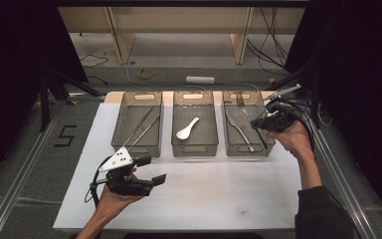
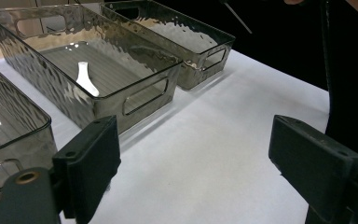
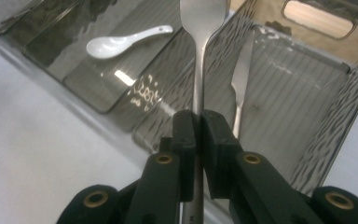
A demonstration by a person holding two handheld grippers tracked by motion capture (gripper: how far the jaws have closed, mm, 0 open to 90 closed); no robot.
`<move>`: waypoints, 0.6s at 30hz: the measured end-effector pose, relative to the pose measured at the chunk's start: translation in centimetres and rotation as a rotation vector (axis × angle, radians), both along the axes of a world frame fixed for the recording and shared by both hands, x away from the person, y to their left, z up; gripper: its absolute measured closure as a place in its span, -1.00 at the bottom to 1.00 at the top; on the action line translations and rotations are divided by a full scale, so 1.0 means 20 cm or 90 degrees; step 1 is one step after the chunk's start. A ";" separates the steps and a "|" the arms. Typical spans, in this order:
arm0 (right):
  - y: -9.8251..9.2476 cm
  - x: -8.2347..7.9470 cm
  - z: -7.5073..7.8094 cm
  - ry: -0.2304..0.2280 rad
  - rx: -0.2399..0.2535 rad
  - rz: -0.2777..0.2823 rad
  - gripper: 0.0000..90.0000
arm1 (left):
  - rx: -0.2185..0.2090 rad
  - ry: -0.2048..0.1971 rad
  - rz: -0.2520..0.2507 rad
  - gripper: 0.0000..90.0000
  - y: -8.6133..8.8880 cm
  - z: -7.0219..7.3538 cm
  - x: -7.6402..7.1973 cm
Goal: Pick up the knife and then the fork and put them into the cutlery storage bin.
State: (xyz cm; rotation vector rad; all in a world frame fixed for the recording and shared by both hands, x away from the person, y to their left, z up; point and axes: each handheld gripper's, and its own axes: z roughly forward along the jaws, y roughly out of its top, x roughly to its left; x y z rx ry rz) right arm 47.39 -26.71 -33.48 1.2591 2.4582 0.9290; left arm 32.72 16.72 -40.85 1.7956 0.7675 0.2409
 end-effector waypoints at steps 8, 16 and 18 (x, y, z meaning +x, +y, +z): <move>0.05 0.12 0.03 -0.001 -0.006 -0.017 0.88 | -0.001 -0.001 -0.001 -0.64 0.00 0.00 0.00; 0.05 0.18 0.04 0.000 -0.006 -0.041 0.88 | -0.002 -0.001 -0.002 -0.64 0.00 0.00 0.00; 0.05 0.19 0.03 -0.001 -0.010 -0.042 0.88 | -0.003 -0.001 -0.002 -0.64 0.00 0.00 0.00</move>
